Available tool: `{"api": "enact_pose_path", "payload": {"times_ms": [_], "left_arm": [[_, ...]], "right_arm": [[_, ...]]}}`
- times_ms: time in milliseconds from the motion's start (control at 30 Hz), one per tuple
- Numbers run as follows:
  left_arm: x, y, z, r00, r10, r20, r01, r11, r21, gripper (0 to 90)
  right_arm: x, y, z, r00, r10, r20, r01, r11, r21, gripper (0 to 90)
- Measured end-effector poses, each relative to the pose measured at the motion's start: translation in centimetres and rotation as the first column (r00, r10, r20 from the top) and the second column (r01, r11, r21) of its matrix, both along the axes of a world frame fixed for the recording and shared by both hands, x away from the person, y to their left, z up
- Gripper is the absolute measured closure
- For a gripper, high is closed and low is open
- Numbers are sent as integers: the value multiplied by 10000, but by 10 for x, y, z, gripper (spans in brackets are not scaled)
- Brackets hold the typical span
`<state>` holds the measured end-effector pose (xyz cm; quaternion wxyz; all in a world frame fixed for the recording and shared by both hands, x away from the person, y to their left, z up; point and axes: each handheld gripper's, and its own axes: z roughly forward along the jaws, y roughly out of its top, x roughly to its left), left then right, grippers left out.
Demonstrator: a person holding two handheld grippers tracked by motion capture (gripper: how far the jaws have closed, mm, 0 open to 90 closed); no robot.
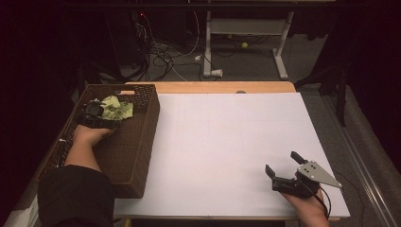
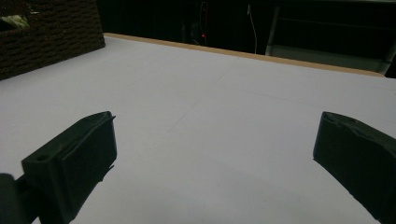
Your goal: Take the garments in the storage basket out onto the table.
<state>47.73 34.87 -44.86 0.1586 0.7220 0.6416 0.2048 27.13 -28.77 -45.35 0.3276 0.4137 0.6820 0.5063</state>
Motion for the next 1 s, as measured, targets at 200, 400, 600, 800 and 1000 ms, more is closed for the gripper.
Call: {"api": "enact_pose_path", "payload": {"times_ms": [200,400,600,800,1000], "left_arm": [[0,-2,-1,9994,73,-325,-49,9973,738,75],[-1,-1,2,9995,-7,-325,29,9978,664,182],[-3,-5,4,9986,-419,-317,448,9945,943,359],[-4,-6,7,9991,-277,-323,296,9979,584,441],[-5,-6,10,9990,-320,-309,334,9984,448,494]], "right_arm": [[-1,-1,1,10000,-5,29,5,10000,38,4],[-1,-1,1,10000,-5,14,5,10000,65,4],[-1,0,0,10000,26,29,-26,10000,7,4],[0,-1,2,10000,53,40,-53,10000,-14,4],[2,-3,6,9999,124,97,-124,9999,-66,4]]}}
